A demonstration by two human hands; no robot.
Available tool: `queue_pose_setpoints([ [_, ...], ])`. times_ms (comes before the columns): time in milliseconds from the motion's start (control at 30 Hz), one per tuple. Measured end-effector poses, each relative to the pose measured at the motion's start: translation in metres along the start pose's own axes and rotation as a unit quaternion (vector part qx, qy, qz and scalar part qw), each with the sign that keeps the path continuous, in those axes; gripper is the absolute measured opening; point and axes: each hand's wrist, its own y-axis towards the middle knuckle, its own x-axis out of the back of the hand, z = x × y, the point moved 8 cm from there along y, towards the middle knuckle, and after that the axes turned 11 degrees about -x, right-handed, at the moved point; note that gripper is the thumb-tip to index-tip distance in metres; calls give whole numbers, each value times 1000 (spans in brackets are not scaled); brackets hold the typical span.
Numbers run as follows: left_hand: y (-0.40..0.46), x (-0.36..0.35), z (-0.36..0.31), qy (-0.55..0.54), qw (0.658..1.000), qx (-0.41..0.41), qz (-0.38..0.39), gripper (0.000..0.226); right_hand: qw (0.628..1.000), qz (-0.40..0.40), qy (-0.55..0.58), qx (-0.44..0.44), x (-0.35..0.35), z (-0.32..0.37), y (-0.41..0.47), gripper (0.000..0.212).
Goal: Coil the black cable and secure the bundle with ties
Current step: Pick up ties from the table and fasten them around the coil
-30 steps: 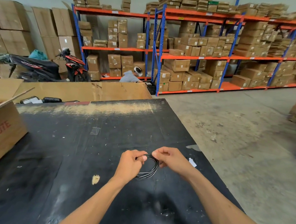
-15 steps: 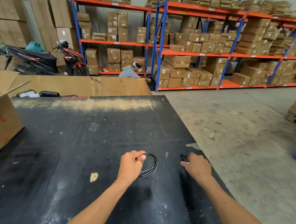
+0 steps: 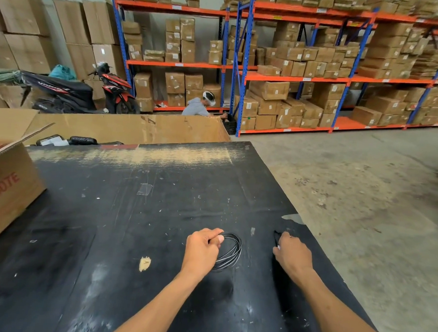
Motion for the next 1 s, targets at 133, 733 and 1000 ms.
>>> queue_pose_setpoints([
  [133, 1, 1, 0, 0, 1000, 5, -7, 20, 999, 19, 34, 16, -4, 14, -10, 32],
  [733, 6, 13, -24, 30, 989, 13, -141, 23, 894, 25, 447, 25, 44, 72, -70, 11],
  [1000, -4, 2, -45, -13, 989, 0, -148, 21, 845, -35, 525, -99, 40, 65, -83, 5],
])
